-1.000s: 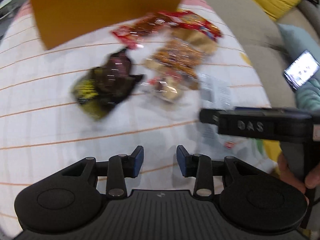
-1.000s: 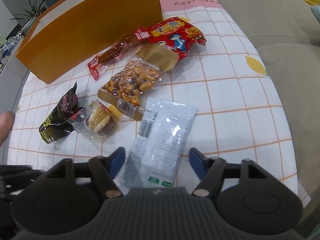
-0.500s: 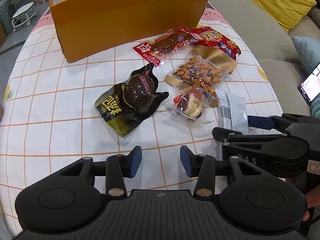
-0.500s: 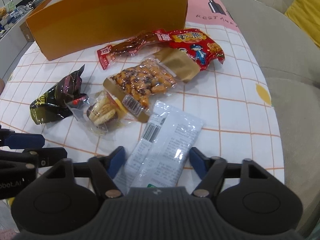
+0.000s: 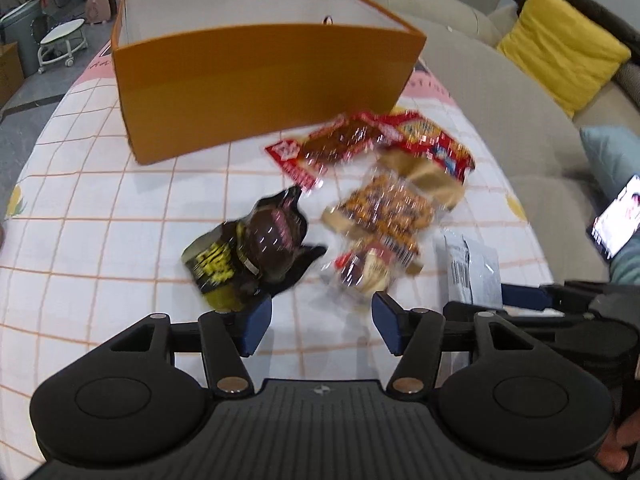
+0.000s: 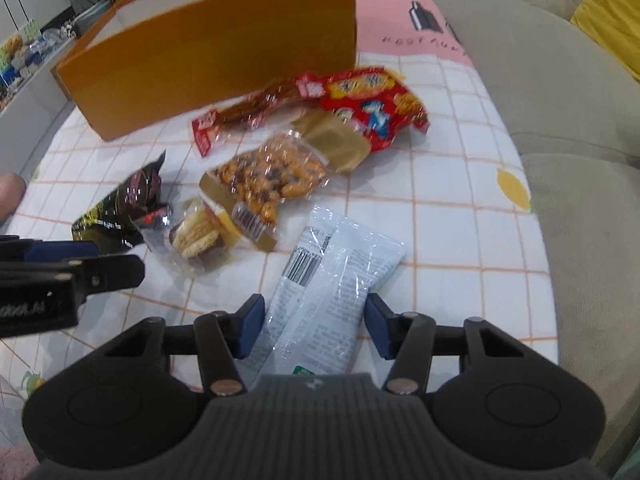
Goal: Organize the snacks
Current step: 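Grasp the clear round-cake pack with the left tool while the right tool grasps the white wrapped bar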
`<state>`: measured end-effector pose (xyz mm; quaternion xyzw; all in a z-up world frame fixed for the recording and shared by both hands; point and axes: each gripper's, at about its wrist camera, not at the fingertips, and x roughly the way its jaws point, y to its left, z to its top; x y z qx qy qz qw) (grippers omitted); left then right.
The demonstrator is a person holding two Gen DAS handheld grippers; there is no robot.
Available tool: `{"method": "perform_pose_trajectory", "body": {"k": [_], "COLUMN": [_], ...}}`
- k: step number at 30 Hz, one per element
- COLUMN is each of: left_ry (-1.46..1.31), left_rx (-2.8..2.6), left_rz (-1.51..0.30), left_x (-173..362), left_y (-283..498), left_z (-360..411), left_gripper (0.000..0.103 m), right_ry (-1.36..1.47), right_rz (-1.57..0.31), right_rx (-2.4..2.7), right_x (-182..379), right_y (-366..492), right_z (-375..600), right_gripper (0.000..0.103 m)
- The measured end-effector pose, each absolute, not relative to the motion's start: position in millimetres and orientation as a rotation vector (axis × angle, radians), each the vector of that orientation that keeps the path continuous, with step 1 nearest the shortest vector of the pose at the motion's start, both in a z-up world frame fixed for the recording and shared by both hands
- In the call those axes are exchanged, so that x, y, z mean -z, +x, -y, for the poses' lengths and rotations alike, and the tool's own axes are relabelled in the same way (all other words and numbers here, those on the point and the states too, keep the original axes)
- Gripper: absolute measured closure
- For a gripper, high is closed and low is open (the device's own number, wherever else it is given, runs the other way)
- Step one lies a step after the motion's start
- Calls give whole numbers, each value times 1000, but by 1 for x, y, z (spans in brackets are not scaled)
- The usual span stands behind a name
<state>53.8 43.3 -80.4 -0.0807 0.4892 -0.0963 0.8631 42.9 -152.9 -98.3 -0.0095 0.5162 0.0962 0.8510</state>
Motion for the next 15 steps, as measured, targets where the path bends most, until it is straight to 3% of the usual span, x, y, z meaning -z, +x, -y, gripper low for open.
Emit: {"method": "perform_pose_trajectory", "body": {"k": [7,15], "left_ry": [-224,-258], "left_rx": [182,165], "left_rz": [-1043,-1052], "left_x": [95,107], "left_y": [73,82], "left_z": [-31,-21], "left_gripper": [26,26], "right_ry": [-17,-8], "right_rz": [-1045,-1077], "right_rx": [-235,-253], "right_x": [93,105], "right_y": [51,56], "right_z": [154,155], "right_gripper": [51,51]}}
